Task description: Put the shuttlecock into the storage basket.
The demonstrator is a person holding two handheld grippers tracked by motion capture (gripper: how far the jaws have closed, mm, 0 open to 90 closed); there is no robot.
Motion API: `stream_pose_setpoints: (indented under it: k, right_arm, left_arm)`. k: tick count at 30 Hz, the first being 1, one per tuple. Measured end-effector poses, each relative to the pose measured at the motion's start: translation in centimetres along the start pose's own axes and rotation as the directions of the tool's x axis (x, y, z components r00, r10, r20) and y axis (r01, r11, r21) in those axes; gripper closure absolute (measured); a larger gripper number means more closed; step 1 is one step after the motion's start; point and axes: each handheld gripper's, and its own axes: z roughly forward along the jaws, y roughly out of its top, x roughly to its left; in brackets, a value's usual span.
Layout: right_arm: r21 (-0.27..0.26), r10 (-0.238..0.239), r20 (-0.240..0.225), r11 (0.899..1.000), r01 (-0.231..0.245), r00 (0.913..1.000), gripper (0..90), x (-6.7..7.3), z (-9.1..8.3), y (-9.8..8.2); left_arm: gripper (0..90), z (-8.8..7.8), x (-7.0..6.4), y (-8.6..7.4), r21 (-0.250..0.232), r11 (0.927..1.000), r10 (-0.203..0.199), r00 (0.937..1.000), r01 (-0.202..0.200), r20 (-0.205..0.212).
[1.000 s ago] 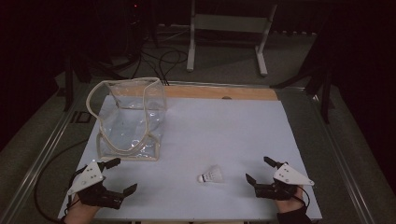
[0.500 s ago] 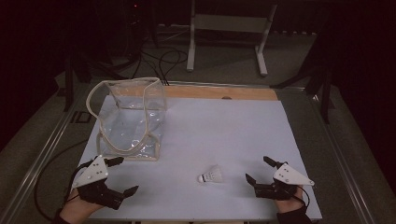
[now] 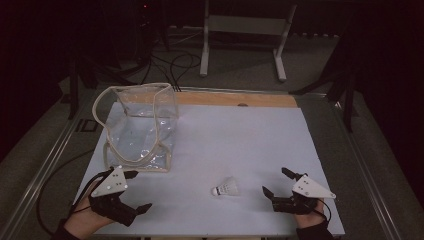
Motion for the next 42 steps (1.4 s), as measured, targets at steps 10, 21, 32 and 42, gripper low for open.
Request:
stream_pose_setpoints:
  k: [10,21,32,42]
  right_arm:
    - [-0.001,0.0,0.0,1.0,0.0,1.0,9.6,0.0,0.0,0.0]
    - [0.002,0.002,-0.004,1.0,-0.002,1.0,9.6,0.0,0.0,0.0]
    - [0.007,0.0,-0.009,1.0,0.0,1.0,9.6,0.0,0.1,0.0]
    - [0.006,0.0,-0.011,1.0,0.0,0.9999,9.6,0.0,0.1,-0.1]
  left_arm:
    - [0.4,0.9,-0.3,0.8,0.085,0.9957,0.035,0.9993,-0.036,0.014]
    - [0.5,1.9,-0.5,1.2,0.165,0.9847,0.049,0.9976,-0.056,0.048]
    - [0.5,2.6,-0.5,1.8,0.221,0.972,0.06,0.9942,-0.079,0.089]
    - [0.5,3.6,-0.4,2.4,0.271,0.9572,0.064,0.9875,-0.101,0.144]
